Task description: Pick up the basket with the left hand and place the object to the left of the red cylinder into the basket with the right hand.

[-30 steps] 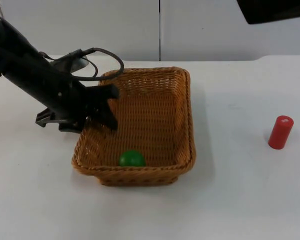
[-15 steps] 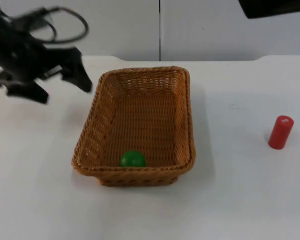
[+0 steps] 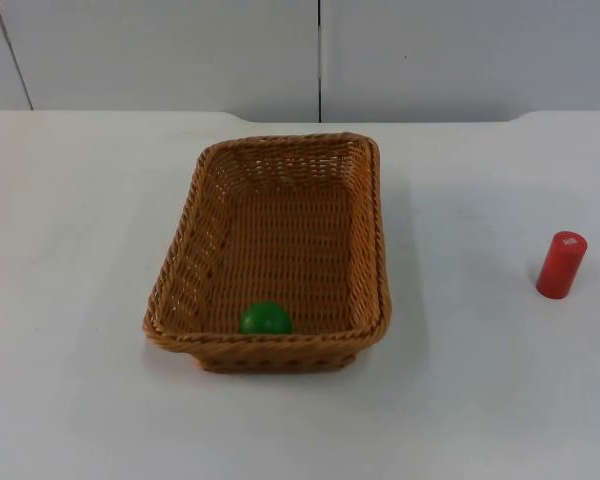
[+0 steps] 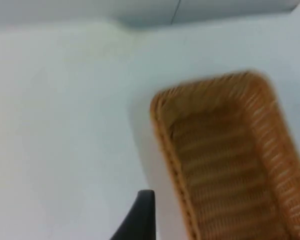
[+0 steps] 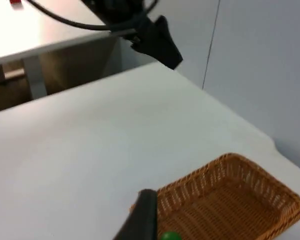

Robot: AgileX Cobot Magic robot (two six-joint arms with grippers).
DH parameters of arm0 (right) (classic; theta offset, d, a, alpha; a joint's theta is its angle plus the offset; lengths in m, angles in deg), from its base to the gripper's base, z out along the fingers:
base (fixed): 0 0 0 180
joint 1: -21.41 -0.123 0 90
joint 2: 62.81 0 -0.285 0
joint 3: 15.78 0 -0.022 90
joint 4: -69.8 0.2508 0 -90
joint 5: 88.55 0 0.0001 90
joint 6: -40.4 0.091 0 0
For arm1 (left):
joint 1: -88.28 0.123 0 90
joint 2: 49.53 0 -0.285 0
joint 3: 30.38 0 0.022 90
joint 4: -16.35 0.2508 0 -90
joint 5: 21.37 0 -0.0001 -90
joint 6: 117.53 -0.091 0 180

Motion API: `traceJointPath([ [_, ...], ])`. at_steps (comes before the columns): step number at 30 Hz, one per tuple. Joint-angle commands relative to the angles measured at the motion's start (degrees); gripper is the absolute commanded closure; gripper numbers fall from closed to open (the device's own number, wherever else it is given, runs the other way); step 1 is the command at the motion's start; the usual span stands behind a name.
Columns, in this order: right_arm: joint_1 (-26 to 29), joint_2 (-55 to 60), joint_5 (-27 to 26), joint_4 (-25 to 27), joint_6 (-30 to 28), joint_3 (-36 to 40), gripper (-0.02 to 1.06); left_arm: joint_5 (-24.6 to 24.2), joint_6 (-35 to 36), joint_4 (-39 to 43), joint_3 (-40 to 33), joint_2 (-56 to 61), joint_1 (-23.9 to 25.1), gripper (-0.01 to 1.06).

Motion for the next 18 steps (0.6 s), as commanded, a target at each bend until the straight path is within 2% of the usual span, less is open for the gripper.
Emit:
traceJointPath([
  [1, 0.00, -2.51, -0.04, -0.14, 0.24, 1.27, 0.22, -1.21, 0.37, 0.26, -1.49, 6.10, -0.13, 0.15],
  [6, 0.00, -9.23, -0.13, -0.14, 0.69, 6.47, 0.22, 0.34, -0.08, 0.26, -11.15, 20.70, -0.13, 0.15],
  [7, 0.00, -9.23, -0.13, -0.14, 0.69, 6.47, 0.22, 0.34, -0.08, 0.26, -11.15, 20.70, -0.13, 0.15],
  [14, 0.00, -17.02, 1.56, -0.14, 1.74, 13.38, 0.22, 3.13, -0.19, 0.72, -25.62, 39.83, -0.13, 0.15],
  [18, 0.00, -22.27, 2.81, -0.14, 2.76, 18.01, 0.22, 3.05, 1.83, 0.72, -33.40, 52.02, -0.07, 0.15],
])
